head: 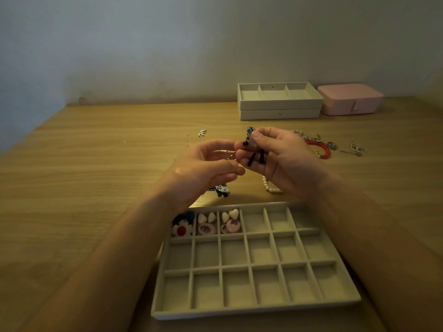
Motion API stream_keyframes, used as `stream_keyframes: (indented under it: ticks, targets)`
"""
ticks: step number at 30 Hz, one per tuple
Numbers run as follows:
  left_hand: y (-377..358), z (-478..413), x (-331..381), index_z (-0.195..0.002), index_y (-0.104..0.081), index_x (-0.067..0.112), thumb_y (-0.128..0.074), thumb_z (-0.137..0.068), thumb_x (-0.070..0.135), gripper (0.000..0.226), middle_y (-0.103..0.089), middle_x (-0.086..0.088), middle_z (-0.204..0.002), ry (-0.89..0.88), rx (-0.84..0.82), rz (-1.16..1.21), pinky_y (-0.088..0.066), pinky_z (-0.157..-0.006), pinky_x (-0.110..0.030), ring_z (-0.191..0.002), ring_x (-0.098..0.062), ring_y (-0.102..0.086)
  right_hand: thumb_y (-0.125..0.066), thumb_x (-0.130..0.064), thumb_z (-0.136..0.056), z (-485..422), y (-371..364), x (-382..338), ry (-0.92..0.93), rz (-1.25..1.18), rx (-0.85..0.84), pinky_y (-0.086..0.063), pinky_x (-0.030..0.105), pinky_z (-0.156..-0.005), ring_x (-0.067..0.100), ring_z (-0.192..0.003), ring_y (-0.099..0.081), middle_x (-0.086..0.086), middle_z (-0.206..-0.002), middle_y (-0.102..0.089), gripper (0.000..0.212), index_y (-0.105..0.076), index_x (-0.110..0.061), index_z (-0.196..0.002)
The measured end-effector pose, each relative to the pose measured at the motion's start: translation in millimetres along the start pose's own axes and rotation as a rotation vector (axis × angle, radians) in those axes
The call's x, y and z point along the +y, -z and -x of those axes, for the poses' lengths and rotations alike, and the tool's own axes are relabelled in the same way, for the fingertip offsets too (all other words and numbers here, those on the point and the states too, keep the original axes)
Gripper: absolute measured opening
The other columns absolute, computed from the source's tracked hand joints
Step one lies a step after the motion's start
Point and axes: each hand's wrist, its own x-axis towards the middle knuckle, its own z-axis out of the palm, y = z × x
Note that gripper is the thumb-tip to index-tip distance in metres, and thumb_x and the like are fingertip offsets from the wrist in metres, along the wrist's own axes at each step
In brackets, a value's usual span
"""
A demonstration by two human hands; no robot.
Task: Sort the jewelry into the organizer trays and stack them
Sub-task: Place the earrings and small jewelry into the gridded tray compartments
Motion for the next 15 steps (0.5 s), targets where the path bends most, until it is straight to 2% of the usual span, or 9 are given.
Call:
stream_keyframes:
  ticks: [4,8,11,15]
  targets:
    - [1.8,0.8,3.1,-0.102,-0.074,0.011,-0.075,-0.072,0.013,0.030,-0.074,-0.014,-0.100,-0.042,0.046,-0.008,-0.060,-0.078,-0.024,-0.088,-0.023,-0.071,-0.051,-0.007,-0.103,0.5,-0.2,-0.7,-0.017,-0.040,-0.014,-0.063,0.029,-0.067,0.023,-0.078,-0.074,0.017,-0.090,-0.074,0.008,-0.054,-0.004,-0.111]
    - [2.0,2.4,4.3,-0.100,-0.074,0.010,-0.080,-0.069,0.019,0.033,-0.075,-0.017,-0.099,-0.073,0.110,-0.102,-0.060,-0.080,-0.028,-0.085,-0.021,-0.071,-0.056,-0.005,-0.100,0.1,0.7,-0.3,-0.013,0.001,-0.009,-0.063,0.030,-0.068,0.024,-0.079,-0.075,0.017,-0.094,-0.075,0.010,-0.055,-0.006,-0.109]
    - [1.0,1.6,4.2,-0.101,-0.071,0.006,-0.079,-0.079,0.007,0.024,-0.076,-0.018,-0.091,-0.120,0.202,-0.195,-0.060,-0.070,-0.025,-0.076,-0.019,-0.073,-0.062,-0.006,-0.095,-0.5,1.3,0.2,-0.007,0.041,0.006,-0.063,0.030,-0.067,0.026,-0.080,-0.075,0.017,-0.095,-0.075,0.010,-0.058,-0.006,-0.105]
    - [-0.2,0.6,4.7,-0.097,-0.071,0.005,-0.079,-0.080,0.002,0.019,-0.076,-0.017,-0.087,-0.152,0.250,-0.217,-0.057,-0.062,-0.021,-0.071,-0.018,-0.074,-0.065,-0.006,-0.093,-0.5,0.9,-0.1,-0.031,0.065,0.040,-0.063,0.031,-0.064,0.026,-0.078,-0.076,0.015,-0.091,-0.073,0.009,-0.061,-0.006,-0.101]
